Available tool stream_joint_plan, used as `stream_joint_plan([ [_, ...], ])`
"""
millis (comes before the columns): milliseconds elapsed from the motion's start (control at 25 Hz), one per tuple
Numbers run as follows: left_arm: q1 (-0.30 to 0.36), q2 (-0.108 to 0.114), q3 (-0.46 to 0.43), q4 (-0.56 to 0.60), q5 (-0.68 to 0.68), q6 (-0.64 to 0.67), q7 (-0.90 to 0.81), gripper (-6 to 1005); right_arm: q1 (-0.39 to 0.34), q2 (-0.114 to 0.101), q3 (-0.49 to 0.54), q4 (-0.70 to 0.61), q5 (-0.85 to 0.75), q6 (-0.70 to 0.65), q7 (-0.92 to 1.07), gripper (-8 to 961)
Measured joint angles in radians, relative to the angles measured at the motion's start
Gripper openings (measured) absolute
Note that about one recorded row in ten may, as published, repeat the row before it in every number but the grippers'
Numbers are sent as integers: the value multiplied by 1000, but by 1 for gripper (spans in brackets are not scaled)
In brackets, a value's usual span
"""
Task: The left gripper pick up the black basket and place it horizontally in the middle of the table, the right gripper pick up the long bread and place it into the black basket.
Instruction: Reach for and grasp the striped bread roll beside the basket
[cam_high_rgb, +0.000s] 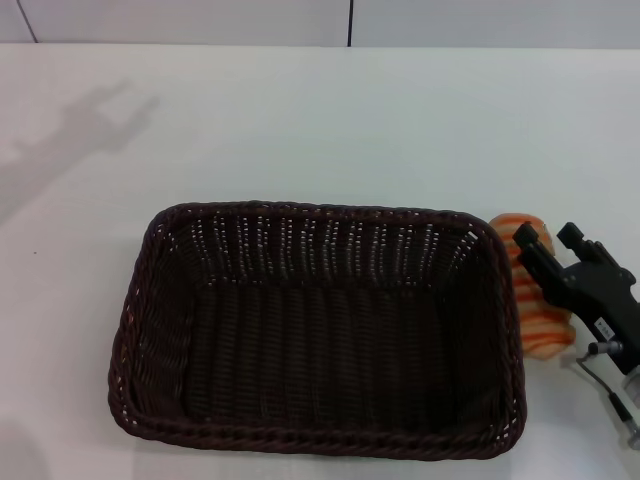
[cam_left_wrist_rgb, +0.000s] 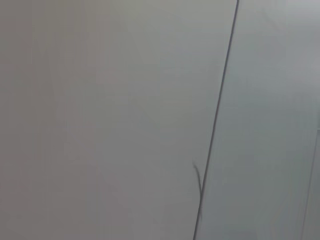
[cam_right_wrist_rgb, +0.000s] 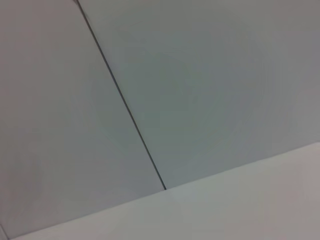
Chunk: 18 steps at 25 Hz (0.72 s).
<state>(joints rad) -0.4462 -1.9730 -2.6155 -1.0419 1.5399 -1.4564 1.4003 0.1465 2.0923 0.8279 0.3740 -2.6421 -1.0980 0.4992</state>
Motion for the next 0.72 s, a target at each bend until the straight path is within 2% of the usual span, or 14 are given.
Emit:
stream_joint_plan([
  [720,26,5,0,-33,-56,-19,-4,560,18,-2,-21,38,39,114,2,654],
])
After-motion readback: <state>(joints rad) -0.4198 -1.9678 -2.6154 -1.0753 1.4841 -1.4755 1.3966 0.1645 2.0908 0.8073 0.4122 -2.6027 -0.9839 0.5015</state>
